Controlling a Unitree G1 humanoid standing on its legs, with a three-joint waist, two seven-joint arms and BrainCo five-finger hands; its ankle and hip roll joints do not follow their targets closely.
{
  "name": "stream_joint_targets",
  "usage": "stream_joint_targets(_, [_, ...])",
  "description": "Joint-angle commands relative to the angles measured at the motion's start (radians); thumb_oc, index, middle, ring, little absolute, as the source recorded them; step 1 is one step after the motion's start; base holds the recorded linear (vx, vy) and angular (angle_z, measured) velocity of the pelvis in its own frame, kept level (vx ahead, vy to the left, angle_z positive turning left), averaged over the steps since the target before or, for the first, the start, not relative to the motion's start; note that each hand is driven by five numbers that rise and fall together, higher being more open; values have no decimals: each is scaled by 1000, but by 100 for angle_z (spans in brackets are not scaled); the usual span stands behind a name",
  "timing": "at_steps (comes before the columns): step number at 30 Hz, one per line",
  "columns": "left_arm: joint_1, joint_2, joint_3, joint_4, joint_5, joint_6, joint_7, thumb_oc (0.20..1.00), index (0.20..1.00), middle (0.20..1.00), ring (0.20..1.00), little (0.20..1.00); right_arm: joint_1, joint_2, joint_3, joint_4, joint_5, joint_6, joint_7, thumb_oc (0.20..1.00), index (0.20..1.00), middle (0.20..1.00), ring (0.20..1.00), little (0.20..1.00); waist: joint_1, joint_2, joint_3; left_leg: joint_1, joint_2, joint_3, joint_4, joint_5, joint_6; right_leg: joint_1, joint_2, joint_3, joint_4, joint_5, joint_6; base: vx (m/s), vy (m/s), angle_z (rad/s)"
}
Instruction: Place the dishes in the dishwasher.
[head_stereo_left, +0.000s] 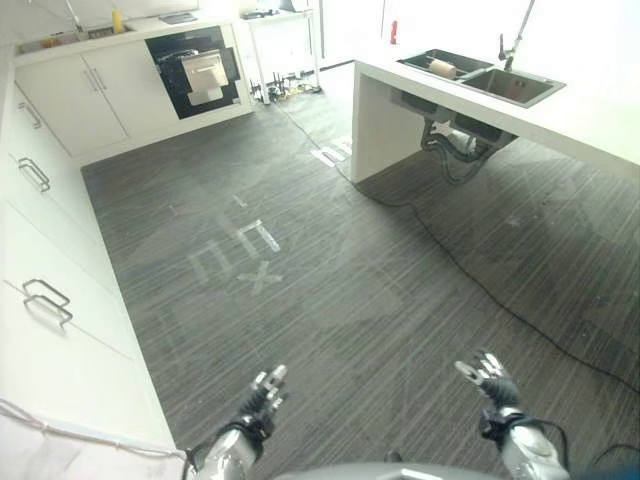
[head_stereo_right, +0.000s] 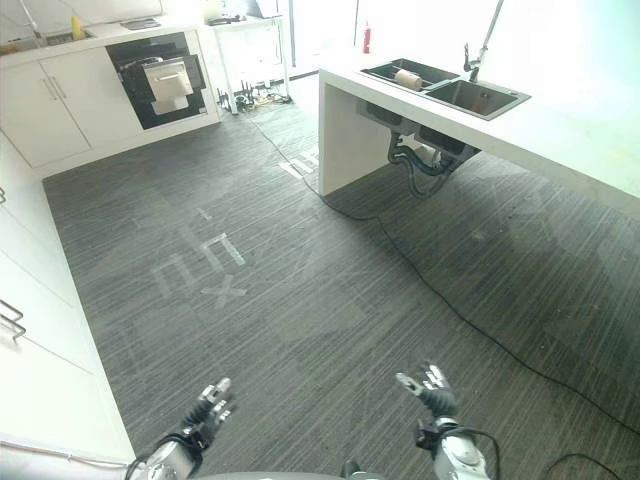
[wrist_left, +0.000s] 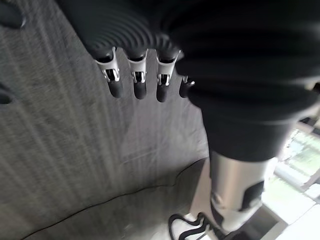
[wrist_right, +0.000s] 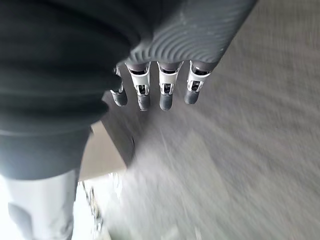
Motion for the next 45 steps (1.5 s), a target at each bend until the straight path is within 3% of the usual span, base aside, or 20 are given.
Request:
stream_joint_targets(1, [-111,16,-13,16,89,-11,-82,1000,1000,1000,1000,1000,-78,-15,5,4,-7,1,78,1000,1000,1000,1000,1000,6,-9,-6,-28,-3,5,20,-82,-7,22,-42,-6,1,-76,57,5,35,2])
stream_joint_targets(2, [-117,28,-65,19,155,-26,-124,1000,1000,1000,1000,1000,-92,-11,56,6,-21,30,117,1000,1000,1000,1000,1000,7,-2,-8,-32,-3,9,23,-80,-5,20,-44,-10,2,-79,57,9,56,3])
stream_joint_targets(4, [-125,37,-101,14,191,-10,-101,1000,1000,1000,1000,1000,-102,-8,93,6,-28,42,131,1000,1000,1000,1000,1000,9,2,-7,-33,-3,9,25,-79,-4,21,-45,-13,2,-79,57,11,51,4])
stream_joint_targets(6, [-151,56,-141,-3,200,-9,-57,1000,1000,1000,1000,1000,-117,-7,146,-11,-9,70,112,1000,1000,1000,1000,1000,11,5,-7,-37,-6,5,30,-77,-1,21,-47,-16,5,-81,57,14,38,8])
stream_joint_targets(9, [-163,90,-158,-77,268,-16,35,1000,1000,1000,1000,1000,-116,-17,136,-3,41,89,86,1000,1000,1000,1000,1000,15,3,-6,-41,-9,-2,38,-77,2,21,-46,-16,9,-82,56,6,12,6])
stream_joint_targets(11, [-168,108,-165,-99,308,-20,73,1000,1000,1000,1000,1000,-117,-19,118,26,72,101,96,1000,1000,1000,1000,1000,18,2,-5,-43,-11,-6,40,-76,2,22,-46,-19,11,-83,55,2,1,4])
stream_joint_targets(16, [-163,138,-168,-137,318,-19,38,1000,1000,1000,1000,1000,-122,-19,86,81,114,84,119,1000,1000,1000,1000,1000,30,3,-2,-41,-12,-19,40,-75,4,26,-44,-22,13,-84,52,9,-12,11])
stream_joint_targets(31, [-126,155,-126,-213,300,-63,116,1000,1000,1000,1000,1000,-113,-32,74,23,154,109,108,1000,1000,1000,1000,1000,42,-4,10,-49,8,-37,56,-66,-13,37,-10,-26,16,-109,22,9,-75,5])
stream_joint_targets(35, [-137,151,-115,-217,264,-74,85,1000,1000,1000,1000,1000,-127,-38,73,33,183,142,138,1000,1000,1000,1000,1000,39,-11,33,-95,16,-38,183,-95,-16,15,-3,-11,64,-127,-6,3,-155,2])
stream_joint_targets(36, [-139,147,-110,-219,239,-89,83,1000,1000,1000,1000,1000,-141,-47,74,41,173,140,167,1000,1000,1000,1000,1000,39,-16,54,-134,8,-34,302,-135,-4,-3,-9,9,109,-139,-23,-4,-116,1])
stream_joint_targets(37, [-136,145,-104,-223,226,-95,83,1000,1000,1000,1000,1000,-146,-54,76,40,160,131,173,1000,1000,1000,1000,1000,39,-20,67,-173,11,-33,396,-131,-5,-13,-11,21,129,-144,-34,4,-136,-8])
stream_joint_targets(39, [-122,144,-84,-233,196,-111,73,1000,1000,1000,1000,1000,-168,-76,77,45,161,113,196,1000,1000,1000,1000,1000,39,-18,104,-326,18,-30,697,-65,-20,-24,0,69,168,-147,-62,28,-144,-28])
stream_joint_targets(41, [-118,151,-72,-238,201,-97,50,1000,1000,1000,1000,1000,-177,-82,70,44,167,102,195,1000,1000,1000,1000,1000,43,-10,116,-407,11,-28,767,-6,-36,-12,13,88,167,-148,-70,147,-77,-10])
stream_joint_targets(43, [-111,152,-76,-241,205,-95,45,1000,1000,1000,1000,1000,-184,-78,71,30,171,98,176,1000,1000,1000,1000,1000,60,8,117,-427,-1,-22,629,40,-49,11,33,95,152,-158,-61,312,56,0])
stream_joint_targets(45, [-85,157,-84,-269,205,-82,48,1000,1000,1000,1000,1000,-177,-70,71,-11,181,112,145,1000,1000,1000,1000,1000,91,38,114,-421,6,-35,324,140,-77,76,66,102,123,-184,-52,466,173,2])
